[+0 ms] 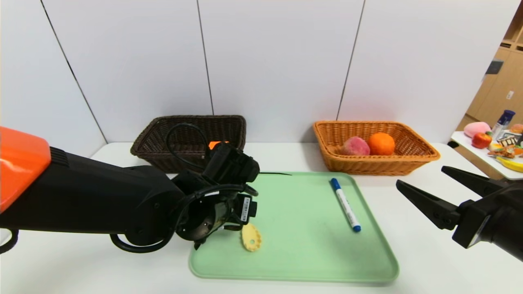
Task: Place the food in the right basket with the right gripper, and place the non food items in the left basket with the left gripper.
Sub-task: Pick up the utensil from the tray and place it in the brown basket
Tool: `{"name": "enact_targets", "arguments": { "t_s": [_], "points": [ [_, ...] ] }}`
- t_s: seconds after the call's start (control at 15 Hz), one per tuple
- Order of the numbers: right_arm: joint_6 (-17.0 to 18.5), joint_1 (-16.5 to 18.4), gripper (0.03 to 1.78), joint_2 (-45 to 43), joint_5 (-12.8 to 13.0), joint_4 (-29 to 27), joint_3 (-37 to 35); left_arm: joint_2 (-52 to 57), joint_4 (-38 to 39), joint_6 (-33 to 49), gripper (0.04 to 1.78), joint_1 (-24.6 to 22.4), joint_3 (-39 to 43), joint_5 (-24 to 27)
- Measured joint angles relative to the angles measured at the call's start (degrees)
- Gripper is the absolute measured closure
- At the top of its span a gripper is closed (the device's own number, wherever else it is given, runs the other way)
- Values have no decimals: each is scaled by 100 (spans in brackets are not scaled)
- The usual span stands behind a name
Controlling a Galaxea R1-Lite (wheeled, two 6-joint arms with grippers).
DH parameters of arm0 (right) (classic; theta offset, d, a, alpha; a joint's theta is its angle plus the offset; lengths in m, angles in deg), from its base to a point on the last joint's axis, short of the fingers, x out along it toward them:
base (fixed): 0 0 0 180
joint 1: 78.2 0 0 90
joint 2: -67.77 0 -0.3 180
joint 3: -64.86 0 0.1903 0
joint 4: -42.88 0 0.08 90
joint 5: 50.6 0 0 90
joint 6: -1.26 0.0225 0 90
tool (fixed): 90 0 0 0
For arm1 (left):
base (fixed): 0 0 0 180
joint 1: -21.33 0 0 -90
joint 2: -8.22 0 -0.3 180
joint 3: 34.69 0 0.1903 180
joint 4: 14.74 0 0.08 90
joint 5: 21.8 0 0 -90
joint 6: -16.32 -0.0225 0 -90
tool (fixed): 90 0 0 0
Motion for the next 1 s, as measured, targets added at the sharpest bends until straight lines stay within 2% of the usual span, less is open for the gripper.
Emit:
{"name": "enact_targets", "arguments": {
  "t_s": [0.67,1.0],
  "points": [
    [27,0,10,-123,-11,-5,-93,-708,0,533,15,146,-300,-16],
    [49,0,10,-134,-41,-2,-96,-859,16,551,14,141,-226,-286]
  ]
}}
